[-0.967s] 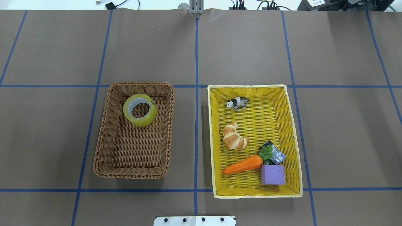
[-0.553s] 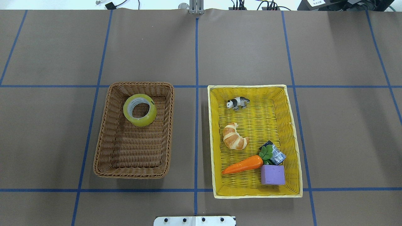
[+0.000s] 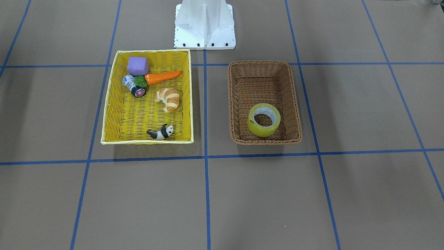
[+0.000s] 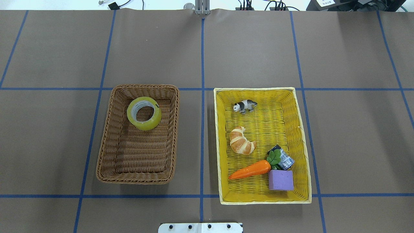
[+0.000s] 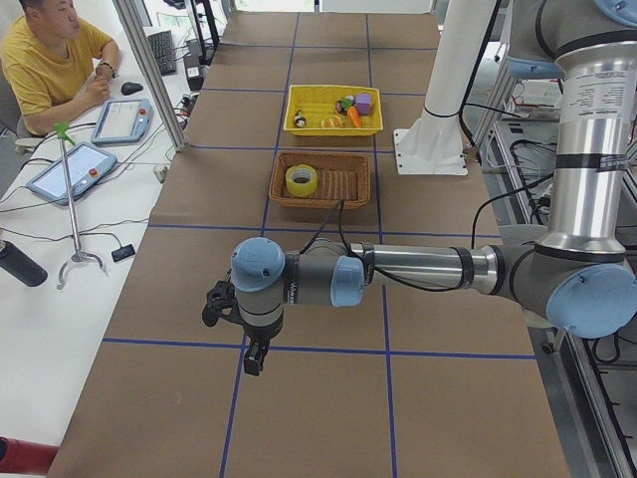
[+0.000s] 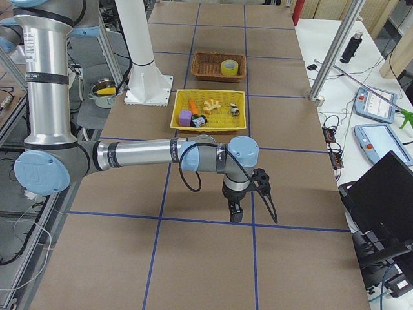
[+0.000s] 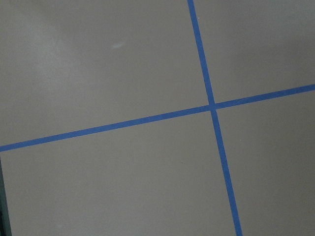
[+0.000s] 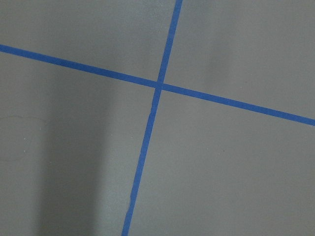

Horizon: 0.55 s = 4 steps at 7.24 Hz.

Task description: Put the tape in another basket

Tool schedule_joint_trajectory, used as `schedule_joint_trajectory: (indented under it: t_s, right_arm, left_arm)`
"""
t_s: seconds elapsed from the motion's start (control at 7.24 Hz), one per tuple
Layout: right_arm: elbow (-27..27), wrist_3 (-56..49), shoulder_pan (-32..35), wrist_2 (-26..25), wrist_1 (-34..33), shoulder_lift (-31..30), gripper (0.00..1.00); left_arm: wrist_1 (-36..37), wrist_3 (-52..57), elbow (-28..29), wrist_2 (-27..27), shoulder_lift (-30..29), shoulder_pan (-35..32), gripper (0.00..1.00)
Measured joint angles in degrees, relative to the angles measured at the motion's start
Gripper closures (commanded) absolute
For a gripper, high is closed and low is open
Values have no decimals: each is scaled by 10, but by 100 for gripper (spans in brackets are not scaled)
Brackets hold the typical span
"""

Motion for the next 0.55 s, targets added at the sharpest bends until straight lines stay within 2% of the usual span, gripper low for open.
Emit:
schedule_joint_trajectory:
  t_s: [0.55]
  right_arm:
    - [-1, 0, 0, 0, 0, 2, 0]
  left_arm:
    - [-30, 1, -1, 0, 4, 0, 1]
